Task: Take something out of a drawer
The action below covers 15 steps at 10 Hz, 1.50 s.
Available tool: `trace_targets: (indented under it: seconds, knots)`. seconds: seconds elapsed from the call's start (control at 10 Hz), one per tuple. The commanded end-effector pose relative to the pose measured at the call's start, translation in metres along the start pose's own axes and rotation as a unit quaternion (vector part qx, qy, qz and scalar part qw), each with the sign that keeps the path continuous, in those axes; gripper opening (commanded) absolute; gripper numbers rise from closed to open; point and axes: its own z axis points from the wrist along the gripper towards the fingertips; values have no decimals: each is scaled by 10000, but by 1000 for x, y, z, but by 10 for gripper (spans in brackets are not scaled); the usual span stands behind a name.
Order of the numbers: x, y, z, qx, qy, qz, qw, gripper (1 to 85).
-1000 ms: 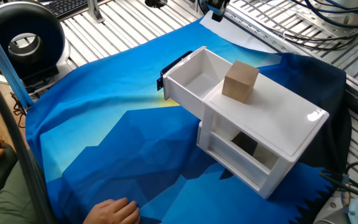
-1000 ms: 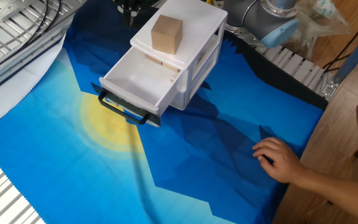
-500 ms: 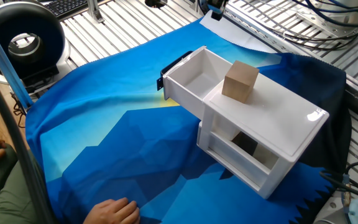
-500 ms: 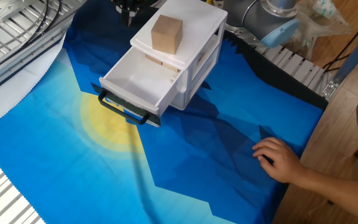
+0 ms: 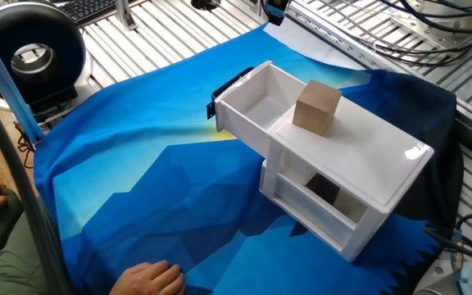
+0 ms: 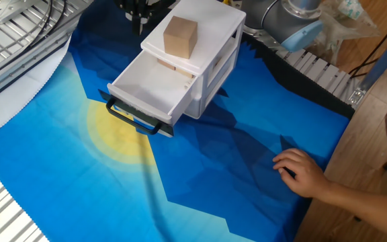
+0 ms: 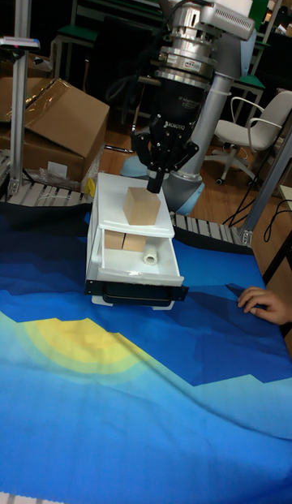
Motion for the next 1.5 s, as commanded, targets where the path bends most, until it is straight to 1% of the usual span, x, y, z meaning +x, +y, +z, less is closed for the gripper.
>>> trace_targets:
  seconds: [0.0, 0.1, 0.2, 0.3, 0.4, 0.5, 0.6, 0.7, 0.8, 0.9, 1.0, 1.1, 1.2, 1.3, 1.4]
  knots:
    - [17, 2, -2, -37, 313, -48, 9995, 10]
    - [24, 1, -2, -28, 453, 47, 9990, 10]
    - [22, -1, -2, 15, 410, 188, 9990, 10]
    - [20, -5, -2, 94, 387, 219, 9990, 10]
    - [21, -3, -2, 76, 399, 346, 9986, 10]
    - [19, -9, -2, 187, 351, 271, 9988, 10]
    - [18, -4, -2, 87, 332, 232, 9991, 10]
    - [16, -10, 9, 90, 428, 179, 9989, 10]
    - [10, -12, 24, 18, 437, 162, 9989, 10]
    - [2, -7, 39, -135, 389, 166, 9990, 10]
    - [-2, -6, 57, -203, 424, 153, 9988, 10]
    - [0, 0, 72, -355, 579, 291, 9973, 10]
    - [2, 6, 85, -482, 682, 565, 9949, 10]
    - [6, 5, 92, -424, 766, 875, 9923, 10]
    - [17, 0, 88, -275, 939, 1067, 9895, 10]
